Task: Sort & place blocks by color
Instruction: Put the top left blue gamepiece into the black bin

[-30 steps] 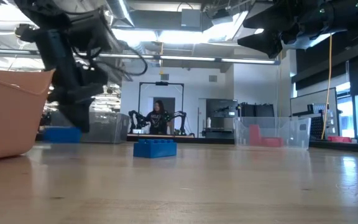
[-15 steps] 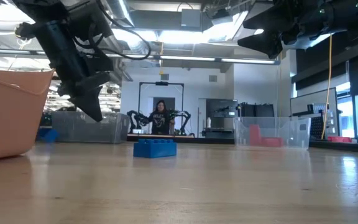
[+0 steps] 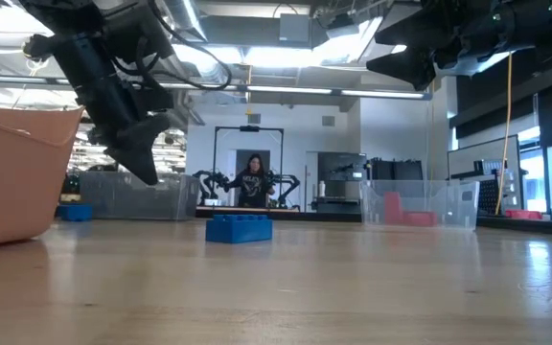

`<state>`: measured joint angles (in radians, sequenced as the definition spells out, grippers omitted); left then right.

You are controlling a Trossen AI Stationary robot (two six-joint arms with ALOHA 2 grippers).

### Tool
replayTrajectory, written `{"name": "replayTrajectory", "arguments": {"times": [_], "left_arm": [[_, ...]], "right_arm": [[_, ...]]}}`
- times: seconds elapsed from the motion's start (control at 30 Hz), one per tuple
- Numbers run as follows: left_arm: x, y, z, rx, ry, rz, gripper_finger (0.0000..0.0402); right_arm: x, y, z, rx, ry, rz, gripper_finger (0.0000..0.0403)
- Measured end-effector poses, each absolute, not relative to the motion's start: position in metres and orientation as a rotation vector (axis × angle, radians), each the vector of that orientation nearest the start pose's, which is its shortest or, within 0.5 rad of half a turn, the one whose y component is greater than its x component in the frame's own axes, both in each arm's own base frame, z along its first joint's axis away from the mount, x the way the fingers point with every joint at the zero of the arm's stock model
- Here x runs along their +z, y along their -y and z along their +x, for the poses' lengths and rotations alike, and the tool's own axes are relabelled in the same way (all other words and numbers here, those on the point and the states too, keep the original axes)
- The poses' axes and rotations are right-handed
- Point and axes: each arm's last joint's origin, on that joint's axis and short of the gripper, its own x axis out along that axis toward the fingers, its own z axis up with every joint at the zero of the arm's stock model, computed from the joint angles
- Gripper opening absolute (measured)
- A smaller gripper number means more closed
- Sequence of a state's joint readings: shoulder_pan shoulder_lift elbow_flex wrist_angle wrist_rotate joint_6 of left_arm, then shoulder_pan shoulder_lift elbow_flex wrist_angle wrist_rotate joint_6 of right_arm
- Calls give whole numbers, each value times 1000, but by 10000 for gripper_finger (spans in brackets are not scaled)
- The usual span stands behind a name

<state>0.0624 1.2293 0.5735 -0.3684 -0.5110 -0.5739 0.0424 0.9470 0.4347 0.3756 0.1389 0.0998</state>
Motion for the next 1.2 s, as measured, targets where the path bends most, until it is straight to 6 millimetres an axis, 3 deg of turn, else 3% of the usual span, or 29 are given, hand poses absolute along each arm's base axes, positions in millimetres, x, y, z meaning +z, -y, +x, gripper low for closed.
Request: {"name": "replayTrajectory", "arguments": {"times": [0.5, 0.93, 1.2], "left_arm": [[165, -29, 176, 1070, -987, -231, 169], [163, -34, 169, 1165, -998, -332, 176], [144, -40, 153, 1207, -1063, -359, 176]], "right_arm": [[236, -5, 204, -104, -143, 87, 303], [236, -5, 204, -105, -142, 113, 303], [236, -5, 204, -106, -142, 112, 303]]}}
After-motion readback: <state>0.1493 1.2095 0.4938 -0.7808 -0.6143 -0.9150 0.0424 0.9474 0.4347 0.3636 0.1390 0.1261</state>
